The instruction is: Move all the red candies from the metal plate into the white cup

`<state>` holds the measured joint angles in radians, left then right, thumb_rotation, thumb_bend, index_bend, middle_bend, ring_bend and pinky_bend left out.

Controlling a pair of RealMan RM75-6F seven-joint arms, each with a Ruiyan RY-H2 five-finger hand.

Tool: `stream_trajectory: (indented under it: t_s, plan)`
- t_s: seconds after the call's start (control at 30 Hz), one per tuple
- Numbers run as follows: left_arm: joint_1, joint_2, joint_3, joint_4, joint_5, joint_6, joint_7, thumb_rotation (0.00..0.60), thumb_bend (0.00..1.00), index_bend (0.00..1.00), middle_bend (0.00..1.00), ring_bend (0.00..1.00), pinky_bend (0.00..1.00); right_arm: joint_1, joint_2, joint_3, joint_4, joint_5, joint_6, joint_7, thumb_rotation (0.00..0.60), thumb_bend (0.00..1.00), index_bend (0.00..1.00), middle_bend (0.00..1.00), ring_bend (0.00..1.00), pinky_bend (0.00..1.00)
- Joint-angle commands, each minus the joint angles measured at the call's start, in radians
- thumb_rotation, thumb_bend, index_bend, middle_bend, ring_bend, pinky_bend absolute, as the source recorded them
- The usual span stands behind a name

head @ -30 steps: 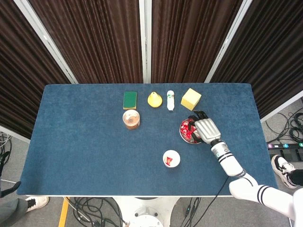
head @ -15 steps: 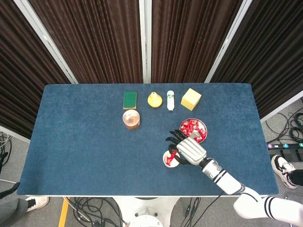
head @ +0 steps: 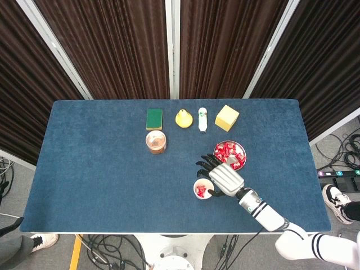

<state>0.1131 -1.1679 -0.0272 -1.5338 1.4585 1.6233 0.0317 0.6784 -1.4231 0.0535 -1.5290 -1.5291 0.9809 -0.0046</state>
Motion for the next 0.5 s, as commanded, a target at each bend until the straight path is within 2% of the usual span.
stream_trajectory:
  t_s: [0.03,0.23,0.5]
  plan:
    - [0.0,0.0,-0.001,0.001,0.001,0.001,-0.001,0.6,0.07,0.18,0.11,0.08,0.15,-0.019,0.025,0.033,0.01,0.047,0.031,0.005,0.6,0.16,0.33,0.13,0.0,0.0]
    - [-0.003,-0.003,-0.002,0.003,0.004,-0.002,-0.002,0.6,0.07,0.18,0.11,0.08,0.15,-0.025,0.029,0.082,0.115,0.207,-0.022,-0.026,0.6,0.23,0.4,0.16,0.0,0.0]
    - [-0.004,0.001,-0.002,-0.008,0.005,-0.001,0.008,0.6,0.07,0.18,0.11,0.08,0.15,0.015,-0.083,0.088,0.298,0.303,-0.13,-0.078,0.6,0.24,0.41,0.15,0.0,0.0]
